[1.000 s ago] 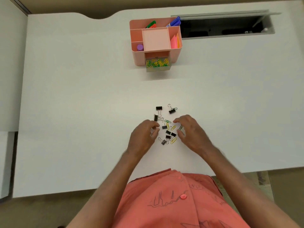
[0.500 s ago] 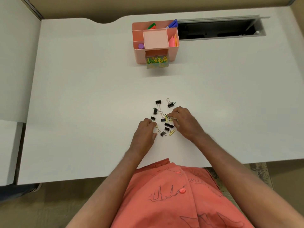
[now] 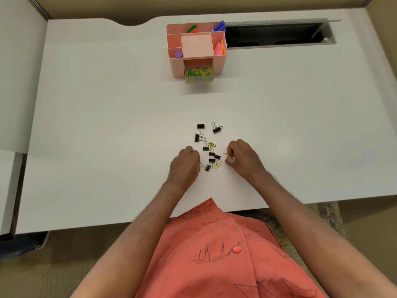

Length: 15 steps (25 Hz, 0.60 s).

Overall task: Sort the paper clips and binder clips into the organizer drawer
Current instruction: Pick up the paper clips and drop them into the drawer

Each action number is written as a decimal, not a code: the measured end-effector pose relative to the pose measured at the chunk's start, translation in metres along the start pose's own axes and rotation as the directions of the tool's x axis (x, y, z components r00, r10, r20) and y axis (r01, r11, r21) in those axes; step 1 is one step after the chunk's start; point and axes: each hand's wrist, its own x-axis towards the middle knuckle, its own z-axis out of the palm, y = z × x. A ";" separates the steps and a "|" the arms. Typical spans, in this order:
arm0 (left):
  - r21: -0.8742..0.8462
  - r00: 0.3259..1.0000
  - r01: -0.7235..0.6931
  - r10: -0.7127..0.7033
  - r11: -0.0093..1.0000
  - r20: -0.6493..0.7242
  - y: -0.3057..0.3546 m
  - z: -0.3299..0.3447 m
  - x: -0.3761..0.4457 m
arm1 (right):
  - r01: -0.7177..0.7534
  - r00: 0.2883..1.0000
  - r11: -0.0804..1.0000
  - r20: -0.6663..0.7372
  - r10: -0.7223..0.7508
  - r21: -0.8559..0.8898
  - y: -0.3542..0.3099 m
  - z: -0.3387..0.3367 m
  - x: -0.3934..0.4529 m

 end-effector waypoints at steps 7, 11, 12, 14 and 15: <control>0.008 0.998 -0.033 0.033 0.999 -0.051 0.000 0.003 -0.004 | -0.207 0.978 0.871 0.104 0.179 0.447 -0.002 -0.004 -0.030; -0.433 0.985 0.124 -0.163 0.893 -0.054 0.008 -0.012 0.004 | -0.458 0.868 0.388 0.308 0.390 0.799 -0.004 -0.004 -0.037; -0.532 0.976 0.174 -0.217 0.828 -0.019 0.013 -0.018 0.008 | -0.460 0.867 0.375 0.317 0.383 0.805 -0.005 -0.005 -0.039; -0.711 0.953 0.251 -0.297 0.657 0.063 0.022 -0.030 0.019 | -0.397 0.910 0.512 0.255 0.327 0.762 -0.007 -0.002 -0.045; -0.775 0.940 0.284 -0.322 0.564 0.110 0.026 -0.034 0.025 | -0.331 0.941 0.628 0.199 0.273 0.704 -0.008 0.001 -0.047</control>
